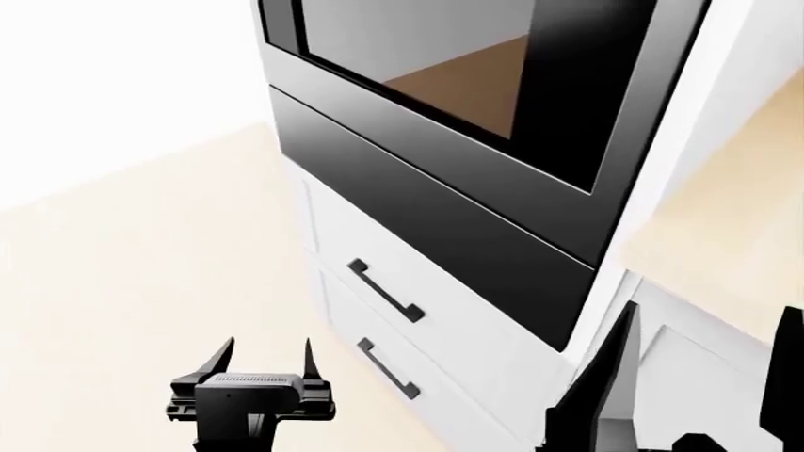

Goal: Open the oven door

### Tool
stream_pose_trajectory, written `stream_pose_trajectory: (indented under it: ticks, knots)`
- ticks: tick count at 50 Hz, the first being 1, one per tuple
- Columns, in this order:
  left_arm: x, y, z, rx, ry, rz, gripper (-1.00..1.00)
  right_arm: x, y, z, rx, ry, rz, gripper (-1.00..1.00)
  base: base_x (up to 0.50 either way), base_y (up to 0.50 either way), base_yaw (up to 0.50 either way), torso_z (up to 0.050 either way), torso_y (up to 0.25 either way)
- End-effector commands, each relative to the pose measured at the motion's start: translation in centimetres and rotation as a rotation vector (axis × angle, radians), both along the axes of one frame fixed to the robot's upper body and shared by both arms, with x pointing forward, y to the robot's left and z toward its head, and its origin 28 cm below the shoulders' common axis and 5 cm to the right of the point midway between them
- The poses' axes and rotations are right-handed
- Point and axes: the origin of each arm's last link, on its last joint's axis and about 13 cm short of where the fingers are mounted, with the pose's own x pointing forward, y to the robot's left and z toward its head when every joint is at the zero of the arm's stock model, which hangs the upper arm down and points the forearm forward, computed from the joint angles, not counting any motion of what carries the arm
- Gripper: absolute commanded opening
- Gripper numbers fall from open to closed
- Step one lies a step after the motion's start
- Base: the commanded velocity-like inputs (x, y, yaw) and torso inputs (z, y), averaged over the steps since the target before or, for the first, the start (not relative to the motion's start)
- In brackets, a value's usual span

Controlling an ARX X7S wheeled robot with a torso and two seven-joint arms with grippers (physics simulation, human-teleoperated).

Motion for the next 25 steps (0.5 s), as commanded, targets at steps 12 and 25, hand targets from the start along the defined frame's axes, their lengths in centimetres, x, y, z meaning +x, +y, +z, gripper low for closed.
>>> stream_pose_trajectory:
  ticks: [12,25]
  knots:
    - [0.07,-0.03,0.0,0.001,0.0,0.001,1.0,0.08,-0.03,0.04,0.003,0.001,-0.002,1.0,0.21,-0.01,0.0,0.0,0.0]
    - [0.01,-0.09,-0.07,0.0,0.003,-0.003,1.0,0.13,-0.02,0.03,0.0,0.0,-0.001,1.0,0.23,-0.02,0.0,0.0,0.0]
